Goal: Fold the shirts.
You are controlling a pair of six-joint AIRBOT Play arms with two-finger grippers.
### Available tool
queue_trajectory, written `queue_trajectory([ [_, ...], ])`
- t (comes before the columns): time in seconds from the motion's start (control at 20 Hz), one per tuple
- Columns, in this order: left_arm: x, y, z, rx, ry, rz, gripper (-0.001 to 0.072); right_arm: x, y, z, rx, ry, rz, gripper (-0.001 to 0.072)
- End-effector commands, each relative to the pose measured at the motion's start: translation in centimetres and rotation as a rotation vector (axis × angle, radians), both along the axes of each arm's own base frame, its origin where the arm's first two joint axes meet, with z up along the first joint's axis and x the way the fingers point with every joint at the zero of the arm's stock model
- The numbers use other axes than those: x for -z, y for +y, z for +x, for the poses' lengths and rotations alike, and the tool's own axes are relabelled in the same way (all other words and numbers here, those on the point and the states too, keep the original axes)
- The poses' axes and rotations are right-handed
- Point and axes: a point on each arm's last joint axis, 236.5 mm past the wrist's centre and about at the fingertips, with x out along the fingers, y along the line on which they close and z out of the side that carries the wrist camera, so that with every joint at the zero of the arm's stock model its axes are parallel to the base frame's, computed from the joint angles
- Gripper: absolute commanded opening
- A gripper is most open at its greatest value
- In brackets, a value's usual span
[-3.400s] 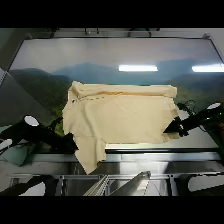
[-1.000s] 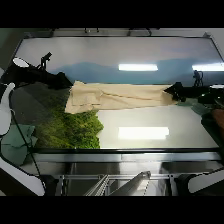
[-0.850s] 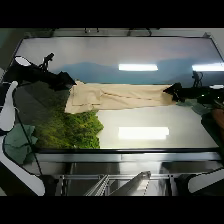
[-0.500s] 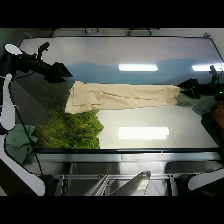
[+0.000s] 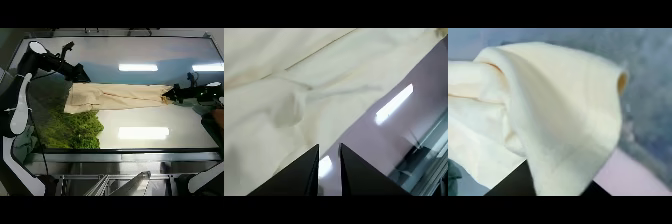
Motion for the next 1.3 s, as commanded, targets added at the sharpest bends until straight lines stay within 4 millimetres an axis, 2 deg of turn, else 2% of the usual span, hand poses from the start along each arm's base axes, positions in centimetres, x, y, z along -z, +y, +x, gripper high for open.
queue_trajectory([
  [0.0, 0.1, -6.5, -0.2, 0.052, -0.087, -0.017, 0.0009, -0.5, 3.1, -1.3, -0.081, 0.041, 0.046, 0.0015],
  [0.1, 1.9, -9.4, -0.9, 0.084, -0.084, -0.008, 0.0008, -2.9, 3.3, -1.7, -0.112, 0.015, 0.059, 0.0015],
  [0.2, 4.8, -11.9, -1.4, 0.092, -0.057, 0.0, 0.0006, -6.4, 3.6, -2.4, -0.153, -0.026, 0.067, 0.0015],
  [0.45, 11.0, -14.8, -2.8, 0.069, 0.051, 0.028, 0.0005, -17.1, 5.1, -4.4, -0.211, -0.186, 0.055, 0.0015],
  [0.55, 12.3, -15.8, -3.2, 0.07, 0.077, 0.031, 0.0005, -21.3, 6.5, -4.8, -0.219, -0.282, 0.058, 0.0015],
  [0.7, 11.7, -17.7, -2.8, 0.069, 0.069, 0.009, 0.0005, -23.8, 9.2, -5.4, -0.22, -0.29, 0.088, 0.0015],
  [0.75, 10.6, -18.1, -2.8, 0.069, 0.067, -0.017, 0.0005, -24.2, 10.7, -5.6, -0.243, -0.291, 0.109, 0.0015],
  [0.8, 8.3, -18.3, -2.4, 0.071, 0.051, -0.074, 0.0007, -24.5, 12.2, -5.9, -0.268, -0.298, 0.124, 0.0015],
  [0.85, 5.0, -17.9, -2.0, 0.094, 0.008, -0.139, 0.0007, -24.8, 14.3, -5.9, -0.287, -0.313, 0.137, 0.0015],
  [0.9, 0.7, -16.5, -1.5, 0.106, -0.04, -0.206, 0.0007, -25.0, 16.3, -5.7, -0.298, -0.331, 0.142, 0.0015],
  [0.95, -3.4, -14.5, -1.2, 0.115, -0.083, -0.255, 0.0007, -25.0, 18.7, -5.3, -0.3, -0.358, 0.132, 0.0014],
  [1.0, -7.4, -11.6, -1.4, 0.128, -0.119, -0.291, 0.0008, -24.9, 21.0, -4.8, -0.293, -0.387, 0.12, 0.0014],
  [1.05, -10.9, -8.4, -1.9, 0.125, -0.144, -0.321, 0.0008, -24.7, 23.8, -4.2, -0.28, -0.418, 0.107, 0.0014],
  [1.1, -13.6, -5.3, -2.4, 0.107, -0.171, -0.342, 0.0008, -24.2, 26.5, -3.7, -0.266, -0.453, 0.093, 0.0014],
  [1.15, -15.5, -2.1, -2.9, 0.078, -0.201, -0.343, 0.0008, -23.5, 29.6, -3.1, -0.243, -0.489, 0.078, 0.0014],
  [1.25, -17.2, 3.3, -3.7, 0.002, -0.24, -0.325, 0.0008, -21.4, 36.3, -2.7, -0.248, -0.542, 0.055, 0.0014],
])
